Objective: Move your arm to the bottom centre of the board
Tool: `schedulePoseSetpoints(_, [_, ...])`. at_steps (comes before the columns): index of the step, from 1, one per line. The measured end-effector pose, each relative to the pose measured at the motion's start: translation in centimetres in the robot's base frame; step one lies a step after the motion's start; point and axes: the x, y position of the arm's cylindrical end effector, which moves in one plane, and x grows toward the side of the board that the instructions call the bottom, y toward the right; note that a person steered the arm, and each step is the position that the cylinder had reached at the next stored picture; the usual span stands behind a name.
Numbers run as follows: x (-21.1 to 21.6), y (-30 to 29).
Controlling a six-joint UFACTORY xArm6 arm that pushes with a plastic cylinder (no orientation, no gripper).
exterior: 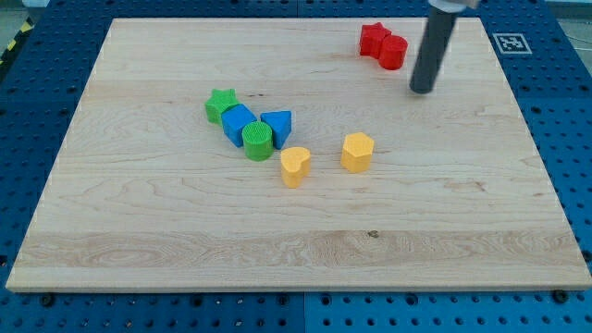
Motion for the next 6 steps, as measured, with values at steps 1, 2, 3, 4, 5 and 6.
schedulePoseSetpoints(1, [5.0,0.7])
schedulePoseSetpoints(2, [9.8,0.7])
schedulePoseSetpoints(3, [11.6,-1.7])
schedulePoseSetpoints(4, [12.0,-5.1])
schedulePoseSetpoints(5, [14.5,-8.1])
schedulePoseSetpoints(6, [19.7,-9.2])
